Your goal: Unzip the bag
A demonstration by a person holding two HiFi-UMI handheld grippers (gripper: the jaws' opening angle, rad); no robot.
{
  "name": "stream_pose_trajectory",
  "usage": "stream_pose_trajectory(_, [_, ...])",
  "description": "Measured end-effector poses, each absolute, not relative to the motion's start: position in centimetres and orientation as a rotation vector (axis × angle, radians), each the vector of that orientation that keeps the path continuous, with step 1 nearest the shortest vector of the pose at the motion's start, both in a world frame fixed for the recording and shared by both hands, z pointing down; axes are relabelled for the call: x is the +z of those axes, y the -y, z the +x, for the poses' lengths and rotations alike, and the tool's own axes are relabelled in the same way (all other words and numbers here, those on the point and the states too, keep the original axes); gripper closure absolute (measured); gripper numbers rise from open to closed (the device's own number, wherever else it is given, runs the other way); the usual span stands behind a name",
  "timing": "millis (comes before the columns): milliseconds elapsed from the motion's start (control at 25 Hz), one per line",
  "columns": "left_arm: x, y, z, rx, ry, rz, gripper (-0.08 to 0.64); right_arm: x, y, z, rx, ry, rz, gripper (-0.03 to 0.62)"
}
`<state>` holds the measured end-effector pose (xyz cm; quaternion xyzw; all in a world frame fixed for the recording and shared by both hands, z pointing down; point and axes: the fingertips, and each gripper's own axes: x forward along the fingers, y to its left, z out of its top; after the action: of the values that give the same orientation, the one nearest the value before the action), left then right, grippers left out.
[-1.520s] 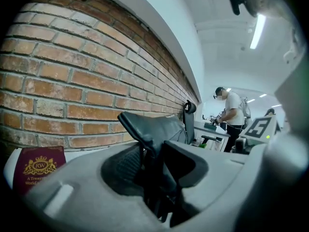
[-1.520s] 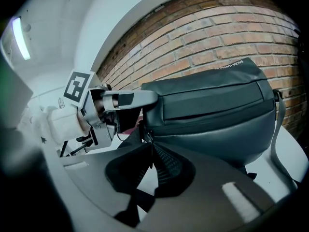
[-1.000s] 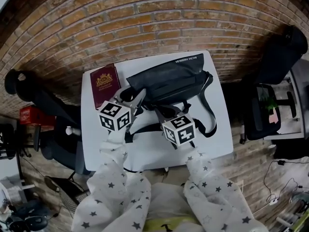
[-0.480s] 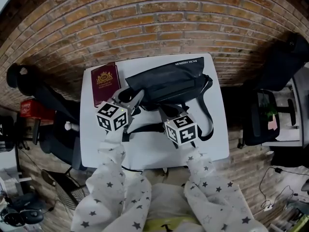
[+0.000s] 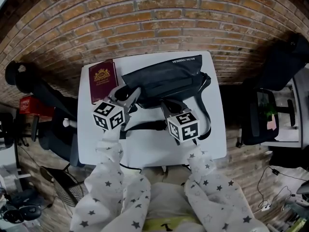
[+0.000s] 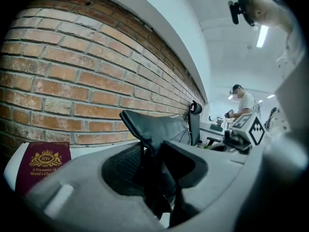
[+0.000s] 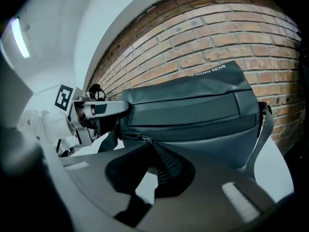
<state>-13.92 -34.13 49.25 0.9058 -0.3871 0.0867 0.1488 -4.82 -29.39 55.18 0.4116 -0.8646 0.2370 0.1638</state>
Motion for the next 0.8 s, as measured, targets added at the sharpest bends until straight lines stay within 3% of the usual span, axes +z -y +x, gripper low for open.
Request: stream_pose_trajectory(800, [49.2, 34.0, -14.1, 0.237, 1.187, 2.577, 0.431, 55.1, 31.1, 0.6, 0.688, 2.416, 1.317, 0.572])
